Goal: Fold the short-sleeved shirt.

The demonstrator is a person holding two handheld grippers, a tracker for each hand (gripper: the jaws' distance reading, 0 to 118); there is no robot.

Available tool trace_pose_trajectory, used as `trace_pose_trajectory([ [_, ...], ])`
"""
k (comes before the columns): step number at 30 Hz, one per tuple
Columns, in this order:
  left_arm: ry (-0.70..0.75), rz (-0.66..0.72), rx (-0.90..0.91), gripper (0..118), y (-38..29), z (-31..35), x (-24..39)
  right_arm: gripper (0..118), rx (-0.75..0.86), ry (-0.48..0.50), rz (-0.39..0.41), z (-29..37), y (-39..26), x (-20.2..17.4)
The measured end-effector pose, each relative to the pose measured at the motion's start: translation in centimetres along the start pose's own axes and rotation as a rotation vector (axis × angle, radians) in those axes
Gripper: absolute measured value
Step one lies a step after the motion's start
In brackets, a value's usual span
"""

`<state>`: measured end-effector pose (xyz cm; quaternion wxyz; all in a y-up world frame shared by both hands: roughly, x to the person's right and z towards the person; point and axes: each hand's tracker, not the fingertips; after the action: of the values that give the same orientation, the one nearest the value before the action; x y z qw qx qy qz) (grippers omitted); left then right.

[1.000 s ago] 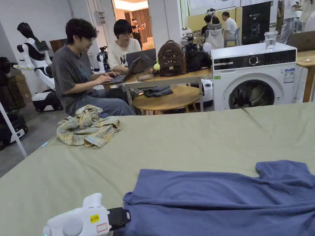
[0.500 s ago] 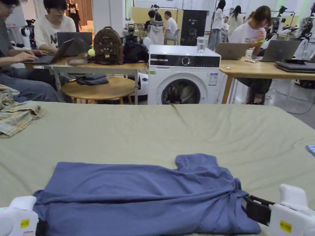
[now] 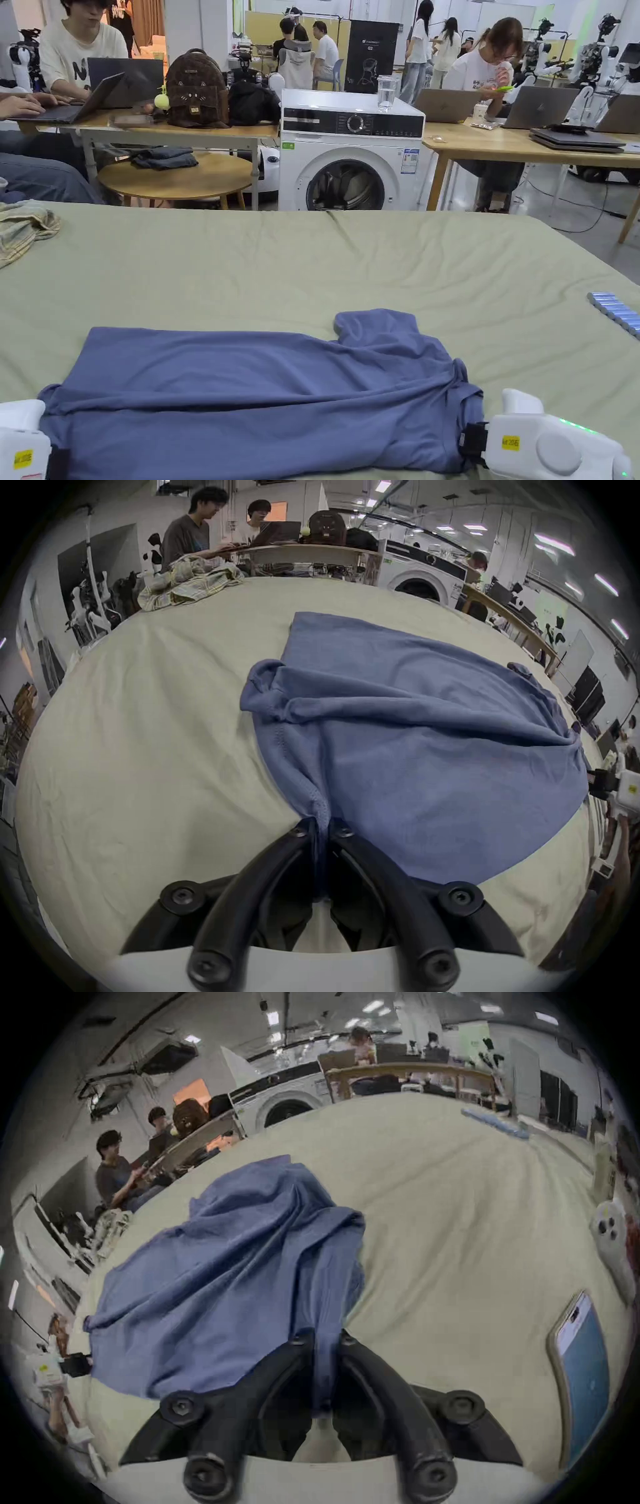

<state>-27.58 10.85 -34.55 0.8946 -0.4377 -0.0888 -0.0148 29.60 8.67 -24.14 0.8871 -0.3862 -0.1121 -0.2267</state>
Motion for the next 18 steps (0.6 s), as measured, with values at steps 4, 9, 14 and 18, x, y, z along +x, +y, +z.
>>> trace_pose_trajectory([
  [4,-0.096,0.071,0.079,1,0.1,3.5,-1.4,3,0.103,-0.057,0.080,2.9,0.5,-1.0],
  [9,-0.150,0.051,0.146,1,-0.3,9.4,-2.5,3,0.131,-0.036,0.080,6.7,0.9,-1.3],
  [14,-0.173,0.013,0.135,1,-4.5,12.6,-3.2,3,0.135,-0.059,0.092,11.3,-2.1,0.5],
  [18,-0.190,0.017,0.062,1,-9.4,12.2,-3.3,3,0.104,-0.065,0.102,13.2,-5.5,2.1],
])
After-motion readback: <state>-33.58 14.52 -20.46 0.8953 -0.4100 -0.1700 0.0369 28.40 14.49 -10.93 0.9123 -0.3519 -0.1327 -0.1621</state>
